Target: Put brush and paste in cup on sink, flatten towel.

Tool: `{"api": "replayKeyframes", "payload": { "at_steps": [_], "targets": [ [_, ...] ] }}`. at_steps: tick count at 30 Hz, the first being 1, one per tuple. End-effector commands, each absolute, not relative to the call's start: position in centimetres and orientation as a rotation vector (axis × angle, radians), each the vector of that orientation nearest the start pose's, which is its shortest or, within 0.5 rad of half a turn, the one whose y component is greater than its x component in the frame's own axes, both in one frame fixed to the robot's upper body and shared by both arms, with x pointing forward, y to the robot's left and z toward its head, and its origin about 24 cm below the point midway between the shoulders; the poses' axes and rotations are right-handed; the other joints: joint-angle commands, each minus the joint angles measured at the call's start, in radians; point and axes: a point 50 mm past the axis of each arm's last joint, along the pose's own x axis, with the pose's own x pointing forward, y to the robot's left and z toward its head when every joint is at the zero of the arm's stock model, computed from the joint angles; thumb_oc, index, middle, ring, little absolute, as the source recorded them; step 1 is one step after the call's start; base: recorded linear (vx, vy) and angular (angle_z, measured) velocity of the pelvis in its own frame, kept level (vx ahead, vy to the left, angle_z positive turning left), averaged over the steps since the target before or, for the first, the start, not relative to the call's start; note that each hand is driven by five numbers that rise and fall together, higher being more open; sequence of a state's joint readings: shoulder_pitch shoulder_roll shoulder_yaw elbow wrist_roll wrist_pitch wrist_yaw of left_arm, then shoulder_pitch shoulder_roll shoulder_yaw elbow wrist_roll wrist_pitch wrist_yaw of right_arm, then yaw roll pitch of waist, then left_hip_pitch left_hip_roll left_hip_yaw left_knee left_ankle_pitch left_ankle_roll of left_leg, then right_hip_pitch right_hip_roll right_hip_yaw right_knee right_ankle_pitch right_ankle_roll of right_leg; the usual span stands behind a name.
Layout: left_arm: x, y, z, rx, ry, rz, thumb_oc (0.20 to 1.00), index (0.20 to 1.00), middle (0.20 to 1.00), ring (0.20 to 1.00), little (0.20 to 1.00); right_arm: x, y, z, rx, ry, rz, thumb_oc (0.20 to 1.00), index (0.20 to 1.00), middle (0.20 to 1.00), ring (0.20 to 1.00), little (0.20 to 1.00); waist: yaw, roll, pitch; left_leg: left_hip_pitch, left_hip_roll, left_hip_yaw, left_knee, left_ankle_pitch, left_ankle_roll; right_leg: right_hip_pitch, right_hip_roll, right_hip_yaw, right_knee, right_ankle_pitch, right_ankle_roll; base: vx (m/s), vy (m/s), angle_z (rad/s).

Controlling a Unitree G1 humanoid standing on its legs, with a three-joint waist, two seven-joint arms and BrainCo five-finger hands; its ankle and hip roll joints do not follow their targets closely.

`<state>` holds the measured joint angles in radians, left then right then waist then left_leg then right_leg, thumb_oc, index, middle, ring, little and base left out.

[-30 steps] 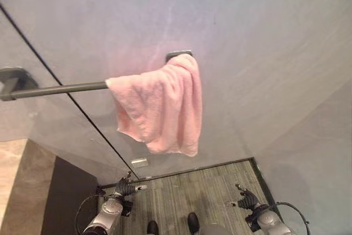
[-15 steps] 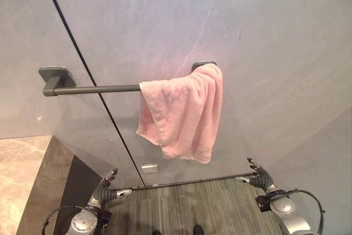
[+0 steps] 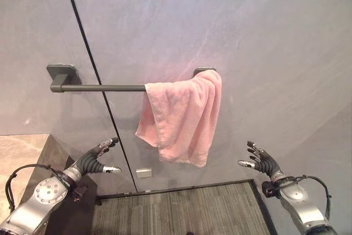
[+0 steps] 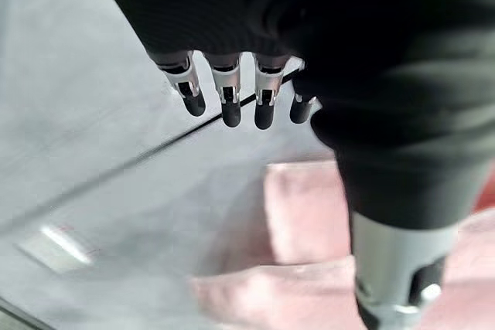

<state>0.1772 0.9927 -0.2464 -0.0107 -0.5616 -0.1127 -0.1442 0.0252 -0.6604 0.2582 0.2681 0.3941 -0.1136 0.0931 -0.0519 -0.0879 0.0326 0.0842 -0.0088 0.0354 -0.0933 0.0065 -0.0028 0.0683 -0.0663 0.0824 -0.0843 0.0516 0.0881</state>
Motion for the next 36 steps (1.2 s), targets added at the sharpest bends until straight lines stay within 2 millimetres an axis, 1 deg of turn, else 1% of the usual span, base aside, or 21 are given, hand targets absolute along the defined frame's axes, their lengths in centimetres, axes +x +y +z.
{"api": "replayKeyframes", "payload": {
  "at_steps": [1, 4, 7, 8, 9, 10, 11, 13, 16, 17, 18, 20, 25, 27, 28, 30, 32, 33, 36],
  "targets": [
    [22.1, 25.9, 7.4, 0.220, 0.196, -0.412, 1.000, 1.000, 1.000, 1.000, 1.000, 25.9, -24.5, 4.1, -0.234, 0.180, 0.308, 1.000, 1.000, 1.000, 1.000, 1.000, 0.025, 0.000, -0.024, -0.049, 0.024, 0.006, 0.026, 0.015, -0.016, -0.075, -0.057, 0.014, 0.106, 0.047, 0.109, -0.02, 0.043, 0.01],
    [22.3, 25.9, 7.8, 0.212, 0.195, -0.421, 1.000, 1.000, 1.000, 1.000, 1.000, 26.4, -24.5, 4.6, -0.238, 0.182, 0.323, 1.000, 1.000, 1.000, 1.000, 1.000, 0.029, -0.003, -0.025, -0.048, 0.022, 0.008, 0.027, 0.013, -0.016, -0.074, -0.059, 0.015, 0.105, 0.051, 0.110, 0.00, 0.010, 0.00],
    [23.3, 25.7, 8.9, 0.236, 0.170, -0.441, 1.000, 1.000, 1.000, 1.000, 1.000, 27.4, -23.7, 5.8, -0.215, 0.170, 0.390, 1.000, 1.000, 1.000, 1.000, 1.000, 0.039, -0.008, -0.022, -0.048, 0.018, 0.010, 0.033, 0.010, -0.015, -0.074, -0.065, 0.014, 0.107, 0.057, 0.113, 0.00, 0.000, 0.00],
    [23.3, 25.7, 8.9, 0.236, 0.170, -0.441, 1.000, 1.000, 1.000, 1.000, 1.000, 27.4, -23.7, 5.8, -0.215, 0.170, 0.390, 1.000, 1.000, 1.000, 1.000, 1.000, 0.039, -0.008, -0.022, -0.048, 0.018, 0.010, 0.033, 0.010, -0.015, -0.074, -0.065, 0.015, 0.107, 0.057, 0.113, 0.00, 0.000, 0.00],
    [23.6, 25.4, 9.3, 0.226, 0.154, -0.449, 1.000, 1.000, 1.000, 1.000, 1.000, 27.8, -23.2, 6.4, -0.215, 0.155, 0.421, 1.000, 1.000, 1.000, 1.000, 1.000, 0.043, -0.009, -0.021, -0.050, 0.017, 0.011, 0.034, 0.010, -0.014, -0.077, -0.067, 0.016, 0.106, 0.061, 0.114, 0.00, 0.000, 0.00],
    [23.6, 25.4, 9.3, 0.226, 0.154, -0.449, 1.000, 1.000, 1.000, 1.000, 1.000, 27.8, -23.2, 6.4, -0.215, 0.155, 0.421, 1.000, 1.000, 1.000, 1.000, 1.000, 0.043, -0.009, -0.021, -0.050, 0.017, 0.011, 0.034, 0.010, -0.014, -0.076, -0.067, 0.016, 0.106, 0.061, 0.114, 0.00, 0.000, 0.00],
    [23.7, 25.3, 9.4, 0.222, 0.153, -0.455, 1.000, 1.000, 1.000, 1.000, 1.000, 28.0, -23.0, 6.9, -0.226, 0.144, 0.431, 1.000, 1.000, 1.000, 1.000, 1.000, 0.045, -0.009, -0.020, -0.052, 0.016, 0.013, 0.034, 0.009, -0.014, -0.079, -0.068, 0.017, 0.105, 0.063, 0.114, 0.00, 0.000, 0.00],
    [24.2, 24.7, 9.9, 0.225, 0.137, -0.482, 1.000, 1.000, 1.000, 1.000, 1.000, 28.6, -22.3, 7.6, -0.230, 0.126, 0.458, 1.000, 1.000, 1.000, 1.000, 1.000, 0.047, -0.009, -0.018, -0.053, 0.015, 0.018, 0.034, 0.009, -0.014, -0.082, -0.069, 0.017, 0.102, 0.067, 0.116, 0.00, 0.000, 0.00],
    [24.5, 24.2, 10.3, 0.236, 0.123, -0.501, 1.000, 1.000, 1.000, 1.000, 1.000, 28.9, -21.9, 7.8, -0.229, 0.120, 0.476, 1.000, 1.000, 1.000, 1.000, 1.000, 0.048, -0.009, -0.018, -0.052, 0.015, 0.019, 0.032, 0.009, -0.013, -0.081, -0.070, 0.019, 0.098, 0.069, 0.116, 0.00, 0.000, 0.00],
    [24.9, 23.7, 10.5, 0.238, 0.113, -0.518, 1.000, 1.000, 1.000, 1.000, 1.000, 29.3, -21.4, 8.2, -0.241, 0.112, 0.500, 1.000, 1.000, 1.000, 1.000, 1.000, 0.048, -0.010, -0.017, -0.053, 0.015, 0.021, 0.032, 0.009, -0.013, -0.083, -0.071, 0.021, 0.095, 0.070, 0.117, 0.00, 0.000, 0.00],
    [24.9, 23.7, 10.5, 0.238, 0.113, -0.518, 1.000, 1.000, 1.000, 1.000, 1.000, 29.3, -21.4, 8.2, -0.241, 0.112, 0.499, 1.000, 1.000, 1.000, 1.000, 1.000, 0.048, -0.010, -0.017, -0.053, 0.015, 0.021, 0.032, 0.009, -0.013, -0.083, -0.071, 0.021, 0.095, 0.070, 0.117, 0.00, 0.000, 0.00],
    [25.6, 22.9, 11.1, 0.259, 0.088, -0.552, 1.000, 1.000, 1.000, 1.000, 1.000, 29.9, -20.6, 8.8, -0.242, 0.103, 0.526, 1.000, 1.000, 1.000, 1.000, 1.000, 0.048, -0.012, -0.014, -0.056, 0.015, 0.024, 0.032, 0.008, -0.013, -0.085, -0.072, 0.023, 0.089, 0.073, 0.117, 0.01, 0.011, -0.05],
    [26.5, 21.9, 11.9, 0.285, 0.052, -0.587, 1.000, 1.000, 1.000, 1.000, 1.000, 30.6, -19.9, 9.3, -0.216, 0.085, 0.526, 1.000, 1.000, 1.000, 1.000, 1.000, 0.046, -0.015, -0.012, -0.060, 0.016, 0.028, 0.029, 0.009, -0.014, -0.091, -0.070, 0.027, 0.084, 0.076, 0.117, 0.00, 0.001, -0.01],
    [27.2, 20.8, 12.6, 0.302, 0.013, -0.611, 1.000, 1.000, 1.000, 1.000, 1.000, 31.1, -19.3, 9.8, -0.189, 0.068, 0.526, 1.000, 1.000, 1.000, 1.000, 1.000, 0.043, -0.019, -0.009, -0.061, 0.018, 0.032, 0.027, 0.010, -0.015, -0.094, -0.068, 0.031, 0.082, 0.079, 0.118, 0.01, 0.006, -0.07],
    [27.2, 20.8, 12.6, 0.302, 0.013, -0.611, 1.000, 1.000, 1.000, 1.000, 1.000, 31.1, -19.3, 9.8, -0.189, 0.068, 0.526, 1.000, 1.000, 1.000, 1.000, 1.000, 0.043, -0.019, -0.009, -0.061, 0.018, 0.032, 0.027, 0.010, -0.015, -0.094, -0.068, 0.031, 0.082, 0.079, 0.118, 0.01, 0.003, -0.13],
    [27.6, 20.3, 12.6, 0.314, -0.001, -0.612, 1.000, 1.000, 1.000, 1.000, 1.000, 31.2, -18.4, 10.2, -0.180, 0.052, 0.556, 1.000, 1.000, 1.000, 1.000, 1.000, 0.040, -0.022, -0.009, -0.061, 0.019, 0.036, 0.028, 0.007, -0.015, -0.095, -0.067, 0.035, 0.081, 0.081, 0.118, 0.01, -0.001, -0.09],
    [27.7, 20.2, 12.6, 0.316, -0.003, -0.610, 1.000, 1.000, 1.000, 1.000, 1.000, 31.3, -18.2, 10.3, -0.177, 0.048, 0.561, 1.000, 1.000, 1.000, 1.000, 1.000, 0.039, -0.023, -0.009, -0.062, 0.020, 0.039, 0.029, 0.006, -0.014, -0.097, -0.066, 0.038, 0.081, 0.082, 0.119, 0.01, -0.004, -0.04],
    [28.0, 20.0, 12.5, 0.315, -0.006, -0.608, 1.000, 1.000, 1.000, 1.000, 1.000, 31.4, -17.5, 10.6, -0.172, 0.040, 0.584, 1.000, 1.000, 1.000, 1.000, 1.000, 0.039, -0.024, -0.008, -0.062, 0.021, 0.044, 0.034, 0.002, -0.014, -0.098, -0.065, 0.041, 0.081, 0.083, 0.120, 0.01, -0.003, -0.03],
    [28.1, 19.7, 12.5, 0.312, -0.008, -0.614, 1.000, 1.000, 1.000, 1.000, 1.000, 31.6, -17.1, 10.8, -0.165, 0.035, 0.592, 1.000, 1.000, 1.000, 1.000, 1.000, 0.038, -0.026, -0.007, -0.060, 0.023, 0.049, 0.036, -0.001, -0.014, -0.099, -0.064, 0.044, 0.081, 0.084, 0.122, 0.01, -0.002, -0.04]
  ]
}}
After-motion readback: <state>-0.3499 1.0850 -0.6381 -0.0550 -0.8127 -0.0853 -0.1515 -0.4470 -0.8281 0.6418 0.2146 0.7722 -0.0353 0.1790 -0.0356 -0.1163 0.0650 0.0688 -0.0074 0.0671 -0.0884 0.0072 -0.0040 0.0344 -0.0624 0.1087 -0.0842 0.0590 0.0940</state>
